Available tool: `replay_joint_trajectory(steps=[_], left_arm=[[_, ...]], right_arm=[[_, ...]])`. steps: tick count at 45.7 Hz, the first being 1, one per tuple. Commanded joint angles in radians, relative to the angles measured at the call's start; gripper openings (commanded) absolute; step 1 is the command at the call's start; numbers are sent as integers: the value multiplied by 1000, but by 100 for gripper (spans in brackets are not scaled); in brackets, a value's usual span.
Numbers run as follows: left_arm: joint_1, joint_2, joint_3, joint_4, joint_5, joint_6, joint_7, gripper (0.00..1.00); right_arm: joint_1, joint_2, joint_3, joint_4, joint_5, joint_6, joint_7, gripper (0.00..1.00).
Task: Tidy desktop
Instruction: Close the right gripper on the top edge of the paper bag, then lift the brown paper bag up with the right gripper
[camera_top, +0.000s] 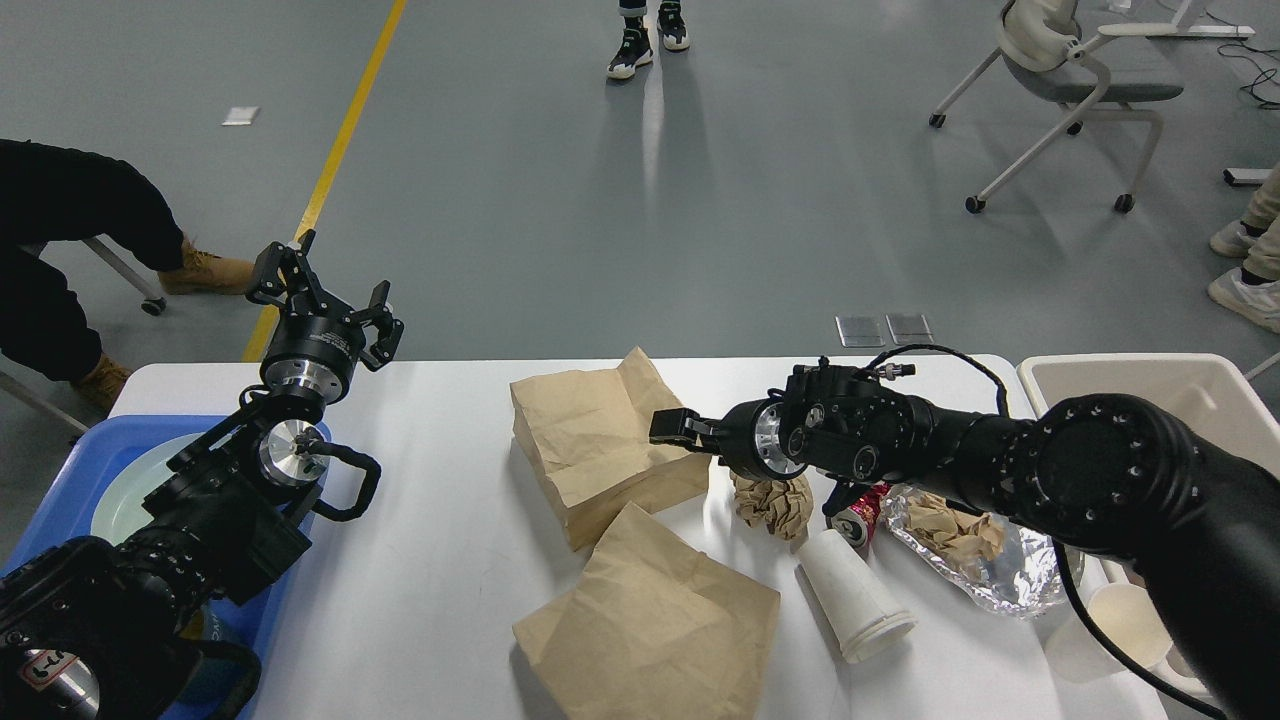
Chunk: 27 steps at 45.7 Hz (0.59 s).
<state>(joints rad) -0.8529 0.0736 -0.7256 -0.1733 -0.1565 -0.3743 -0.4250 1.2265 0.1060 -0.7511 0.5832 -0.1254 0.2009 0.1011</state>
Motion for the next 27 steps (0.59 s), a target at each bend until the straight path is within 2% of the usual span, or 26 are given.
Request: replay_joint_trajectory(steps=[1, 4, 7, 8, 15, 27], left_arm=[[0, 0, 0, 0, 0, 0, 0, 96], [0, 0, 0, 0, 0, 0, 0, 96], [0, 0, 0, 0, 0, 0, 0, 96], [0, 0, 0, 0, 0, 0, 0, 96], [0, 0, 0, 0, 0, 0, 0, 96], [0, 0, 0, 0, 0, 0, 0, 96]], right_arm=[[11, 0, -2, 6, -33, 14, 0, 32], [18, 0, -2, 10, -54, 23, 0, 20], [24, 1, -4, 9, -65, 46, 0, 2], [24, 1, -5, 7, -66, 55, 0, 0], [59, 0, -4, 9, -71, 123, -1, 0], [97, -8, 1, 15, -69, 149, -1, 0]])
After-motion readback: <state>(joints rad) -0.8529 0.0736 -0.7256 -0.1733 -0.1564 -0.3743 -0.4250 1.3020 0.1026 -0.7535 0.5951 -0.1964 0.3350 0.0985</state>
